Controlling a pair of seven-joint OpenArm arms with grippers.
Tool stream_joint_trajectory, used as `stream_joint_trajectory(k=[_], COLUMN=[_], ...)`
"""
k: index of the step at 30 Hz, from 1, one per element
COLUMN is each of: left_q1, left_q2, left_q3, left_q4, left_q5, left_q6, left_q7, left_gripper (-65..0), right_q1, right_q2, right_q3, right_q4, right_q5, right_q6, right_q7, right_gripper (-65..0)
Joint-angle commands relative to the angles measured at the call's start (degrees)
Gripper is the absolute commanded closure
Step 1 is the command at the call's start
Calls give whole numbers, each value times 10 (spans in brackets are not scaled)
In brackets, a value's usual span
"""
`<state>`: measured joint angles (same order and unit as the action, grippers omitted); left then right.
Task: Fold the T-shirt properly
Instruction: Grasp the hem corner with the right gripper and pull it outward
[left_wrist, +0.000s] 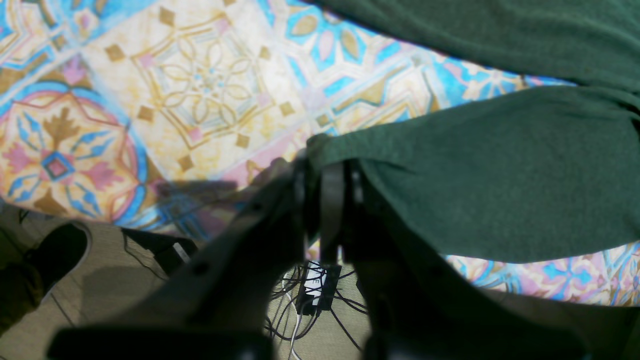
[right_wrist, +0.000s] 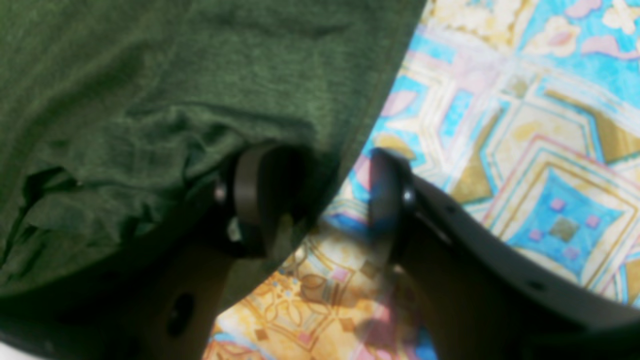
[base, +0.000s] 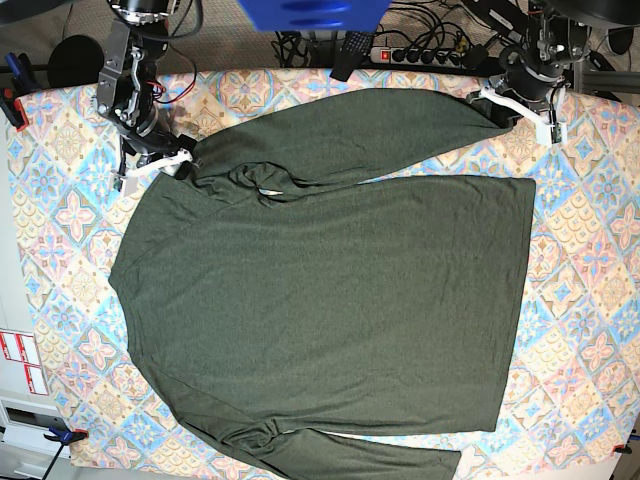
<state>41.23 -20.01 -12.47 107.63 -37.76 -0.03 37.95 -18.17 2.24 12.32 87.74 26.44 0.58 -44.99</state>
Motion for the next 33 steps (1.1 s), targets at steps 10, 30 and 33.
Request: stream_joint_trajectory(k=[10,30,33], left_q1=[5,30,34], left_q2=[-5,-43,-43], left_q3=[-7,-3,-4], left_q4=[8,9,9], left_q5=[-2,-2,-2], left_q6=[-3,-3,-3], left_q7=[-8,-10,-10], left_gripper=[0,0,0], right_q1=[-4,-66,-83], right_q2=[-2,-2,-2], right_q3=[-3,2,2], right_q4=[-7,91,106], right_q5=[2,2,2], right_q6=[-4,-3,-3], right_q7=[-29,-29,-29], right_gripper=[-125,-4,-3])
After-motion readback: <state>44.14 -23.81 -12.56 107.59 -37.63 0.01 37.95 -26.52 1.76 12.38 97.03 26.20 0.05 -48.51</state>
